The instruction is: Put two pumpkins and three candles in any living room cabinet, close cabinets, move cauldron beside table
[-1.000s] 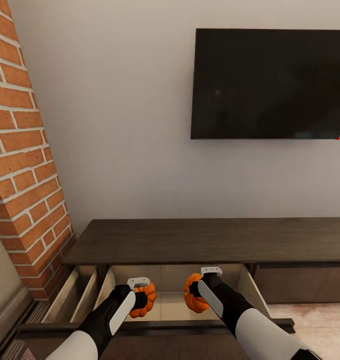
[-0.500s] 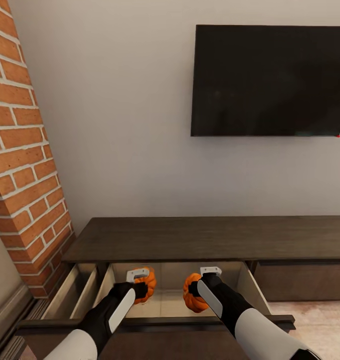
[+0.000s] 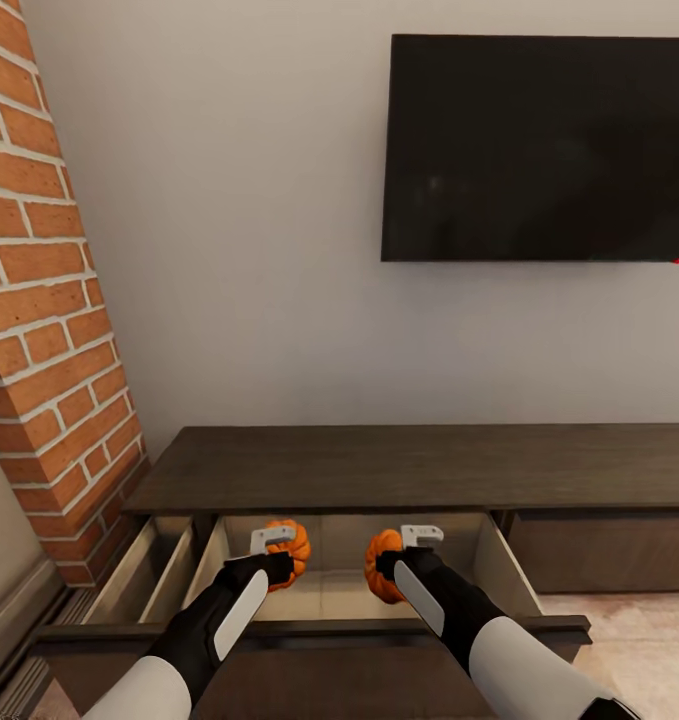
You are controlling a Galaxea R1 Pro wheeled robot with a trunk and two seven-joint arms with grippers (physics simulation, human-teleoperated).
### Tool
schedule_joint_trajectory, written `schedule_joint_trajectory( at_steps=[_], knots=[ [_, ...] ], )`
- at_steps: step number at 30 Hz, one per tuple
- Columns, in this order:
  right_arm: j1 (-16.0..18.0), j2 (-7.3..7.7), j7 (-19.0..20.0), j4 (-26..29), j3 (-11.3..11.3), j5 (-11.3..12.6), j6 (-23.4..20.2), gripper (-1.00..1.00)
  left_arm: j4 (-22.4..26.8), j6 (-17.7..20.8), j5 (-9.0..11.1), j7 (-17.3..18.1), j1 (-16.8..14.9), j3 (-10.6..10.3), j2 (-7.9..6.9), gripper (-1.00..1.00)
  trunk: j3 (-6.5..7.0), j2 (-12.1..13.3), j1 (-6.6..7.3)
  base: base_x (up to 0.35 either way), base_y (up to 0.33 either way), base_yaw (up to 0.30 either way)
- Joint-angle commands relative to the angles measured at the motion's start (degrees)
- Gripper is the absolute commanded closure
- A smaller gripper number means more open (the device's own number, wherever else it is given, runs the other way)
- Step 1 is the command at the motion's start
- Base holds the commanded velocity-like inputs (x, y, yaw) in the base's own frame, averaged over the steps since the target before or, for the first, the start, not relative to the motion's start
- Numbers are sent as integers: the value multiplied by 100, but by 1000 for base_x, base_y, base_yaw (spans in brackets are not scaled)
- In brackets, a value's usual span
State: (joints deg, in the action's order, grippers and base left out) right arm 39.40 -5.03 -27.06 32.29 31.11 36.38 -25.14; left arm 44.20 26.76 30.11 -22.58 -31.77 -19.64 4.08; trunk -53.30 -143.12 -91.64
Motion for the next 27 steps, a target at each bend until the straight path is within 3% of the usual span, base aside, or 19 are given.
schedule_joint_trajectory(
  at_steps=[1, 7, 14, 27],
  knots=[
    [6, 3, -46, 8, 35, 48, 6, 100, 10, -2, 49, -69, -5, -24, -4, 100, -28, -13, -5, 0, 0, 0],
    [6, -10, -62, 5, 36, 47, 14, 100, -121, -274, 72, -91, -5, -33, -4, 100, -161, -21, -21, 0, 0, 0],
    [6, -15, -71, 5, 36, 43, -12, 100, -266, -334, 48, -108, -5, -23, 4, 100, -316, -30, -39, 0, 0, 0],
    [6, -16, -72, 14, 36, 36, -17, 100, -227, -339, 47, -116, -5, -14, 5, 100, -316, -30, -39, 0, 0, 0]
  ],
)
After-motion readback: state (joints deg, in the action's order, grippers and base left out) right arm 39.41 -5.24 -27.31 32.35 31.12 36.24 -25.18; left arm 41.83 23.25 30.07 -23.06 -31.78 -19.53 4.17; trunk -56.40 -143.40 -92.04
